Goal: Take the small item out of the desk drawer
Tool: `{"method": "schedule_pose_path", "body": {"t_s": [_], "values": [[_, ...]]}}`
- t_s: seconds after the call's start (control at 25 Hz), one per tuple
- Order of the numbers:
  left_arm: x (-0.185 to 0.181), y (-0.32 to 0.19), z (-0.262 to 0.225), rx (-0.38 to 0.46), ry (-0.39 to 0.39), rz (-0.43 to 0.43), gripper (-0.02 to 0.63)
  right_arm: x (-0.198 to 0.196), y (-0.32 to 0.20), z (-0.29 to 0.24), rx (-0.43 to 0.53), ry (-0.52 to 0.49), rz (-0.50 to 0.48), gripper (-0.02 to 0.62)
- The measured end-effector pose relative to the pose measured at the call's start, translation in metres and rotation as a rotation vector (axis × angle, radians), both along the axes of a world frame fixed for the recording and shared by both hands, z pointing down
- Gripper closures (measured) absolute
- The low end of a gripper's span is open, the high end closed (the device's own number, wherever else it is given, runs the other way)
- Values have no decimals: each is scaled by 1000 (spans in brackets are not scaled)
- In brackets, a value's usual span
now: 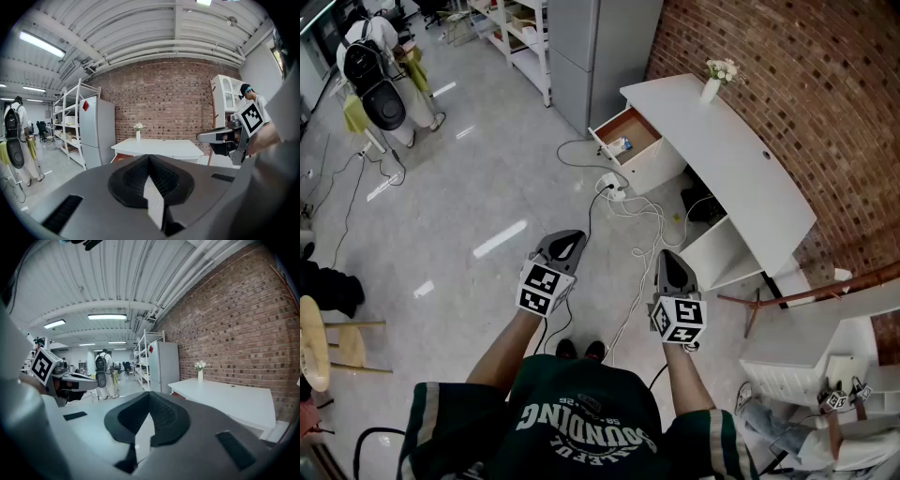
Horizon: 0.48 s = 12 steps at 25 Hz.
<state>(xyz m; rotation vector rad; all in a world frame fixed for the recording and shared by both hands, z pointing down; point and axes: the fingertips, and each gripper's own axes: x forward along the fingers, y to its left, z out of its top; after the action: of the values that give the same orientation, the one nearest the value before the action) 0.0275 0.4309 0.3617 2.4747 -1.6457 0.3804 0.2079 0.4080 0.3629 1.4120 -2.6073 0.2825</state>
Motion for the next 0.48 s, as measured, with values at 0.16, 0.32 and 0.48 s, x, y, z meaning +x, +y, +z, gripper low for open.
{"method": "schedule_pose_path", "body": {"t_s": [0.16, 0.32, 0.48], "values": [[-3, 0, 1, 1, 5, -3, 591, -3, 1, 3, -10, -36, -3, 571], [-6, 1, 3, -5, 1, -4, 591, -9, 3, 5, -6, -35, -16, 571], [-5, -1, 4, -8, 0, -9, 591, -12, 3, 7, -10, -28, -31, 571]]}}
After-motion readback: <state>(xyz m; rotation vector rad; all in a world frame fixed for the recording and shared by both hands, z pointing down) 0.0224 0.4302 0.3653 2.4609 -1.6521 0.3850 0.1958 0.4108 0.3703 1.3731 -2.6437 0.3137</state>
